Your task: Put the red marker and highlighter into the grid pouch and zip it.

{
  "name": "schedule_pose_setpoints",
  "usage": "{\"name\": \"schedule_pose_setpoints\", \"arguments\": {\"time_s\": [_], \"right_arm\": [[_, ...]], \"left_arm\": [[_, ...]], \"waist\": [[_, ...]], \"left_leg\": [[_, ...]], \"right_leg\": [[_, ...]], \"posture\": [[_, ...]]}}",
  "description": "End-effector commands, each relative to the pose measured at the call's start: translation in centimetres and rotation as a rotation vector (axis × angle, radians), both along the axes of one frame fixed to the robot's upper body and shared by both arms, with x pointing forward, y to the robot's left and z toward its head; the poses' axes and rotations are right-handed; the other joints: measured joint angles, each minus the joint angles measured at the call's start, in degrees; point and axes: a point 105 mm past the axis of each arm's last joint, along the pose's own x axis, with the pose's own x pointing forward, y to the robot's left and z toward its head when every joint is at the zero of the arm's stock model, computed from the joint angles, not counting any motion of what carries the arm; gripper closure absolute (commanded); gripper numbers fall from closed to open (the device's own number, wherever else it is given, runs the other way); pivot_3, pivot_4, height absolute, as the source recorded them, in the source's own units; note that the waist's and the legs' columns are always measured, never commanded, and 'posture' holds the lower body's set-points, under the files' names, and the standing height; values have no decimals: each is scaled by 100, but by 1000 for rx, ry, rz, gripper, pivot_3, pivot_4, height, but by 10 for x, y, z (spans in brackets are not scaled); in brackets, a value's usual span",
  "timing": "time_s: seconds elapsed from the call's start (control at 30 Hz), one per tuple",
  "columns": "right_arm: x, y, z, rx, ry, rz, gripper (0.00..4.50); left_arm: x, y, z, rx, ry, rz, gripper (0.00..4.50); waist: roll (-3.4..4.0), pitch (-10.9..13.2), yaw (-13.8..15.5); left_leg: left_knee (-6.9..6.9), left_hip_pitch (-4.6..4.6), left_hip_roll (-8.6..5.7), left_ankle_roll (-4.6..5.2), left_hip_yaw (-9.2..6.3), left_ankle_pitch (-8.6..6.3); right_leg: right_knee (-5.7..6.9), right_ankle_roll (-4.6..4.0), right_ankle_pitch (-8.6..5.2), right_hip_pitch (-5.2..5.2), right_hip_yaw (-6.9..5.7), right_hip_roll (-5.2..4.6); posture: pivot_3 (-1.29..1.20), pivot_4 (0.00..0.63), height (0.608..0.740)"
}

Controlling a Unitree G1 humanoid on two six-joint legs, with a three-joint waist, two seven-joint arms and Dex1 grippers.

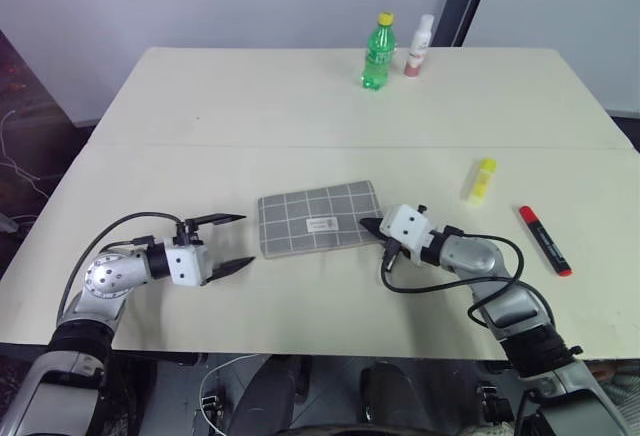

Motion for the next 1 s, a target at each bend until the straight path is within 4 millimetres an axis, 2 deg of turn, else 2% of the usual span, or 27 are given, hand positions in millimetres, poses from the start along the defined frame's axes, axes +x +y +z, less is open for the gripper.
{"name": "schedule_pose_setpoints", "arguments": {"time_s": [0.03,0.13,0.4,0.47,0.53,0.7,0.77,0.9,1.0], "right_arm": [[2,-4,-4,-10,23,-10,4444],[4,-5,-3,-20,19,-3,4444],[0,-4,0,-19,15,3,4444],[-1,-3,0,-13,17,3,4500],[-3,-2,0,-12,18,3,4500],[-5,0,0,-9,17,5,4500],[-6,1,2,-8,12,18,4500],[-9,2,20,113,29,21,3336],[-11,-8,43,215,28,-17,1769]], "left_arm": [[1,-9,-9,17,27,-20,393],[10,-28,-10,-9,10,-33,393],[16,-53,-18,-29,43,-81,393],[15,-59,-21,-32,68,-97,920],[15,-61,-23,-29,75,-98,1691],[14,-64,-26,-24,87,-108,4330],[14,-64,-26,-28,92,-107,4454],[17,-63,-25,-53,102,-82,4500],[19,-63,-21,-81,100,-59,4500]], "waist": [[0,0,3],[5,-4,46],[5,-12,74],[5,-13,94],[5,-13,114],[21,-40,147],[32,-53,143],[33,-56,147],[33,-56,151]], "left_leg": [[0,1,0,0,0,0],[1,1,-3,0,-1,0],[5,7,-5,-3,-1,2],[5,7,-5,-3,0,2],[5,7,-5,-3,0,2],[5,8,-5,-3,1,2],[4,8,-7,-2,3,1],[3,8,-5,-1,2,1],[3,8,-5,-1,2,1]], "right_leg": [[0,0,0,0,2,1],[1,0,0,2,2,1],[0,-4,3,3,11,0],[0,-4,3,3,11,0],[0,-4,3,3,12,0],[-1,-5,3,3,13,0],[-5,-4,3,3,15,-3],[-4,-3,3,2,15,-2],[-4,-3,3,3,15,-3]], "posture": [[0,150,740],[0,150,740],[0,150,740],[0,150,740],[0,150,740],[0,150,740],[0,150,740],[0,150,740],[0,150,740]]}}
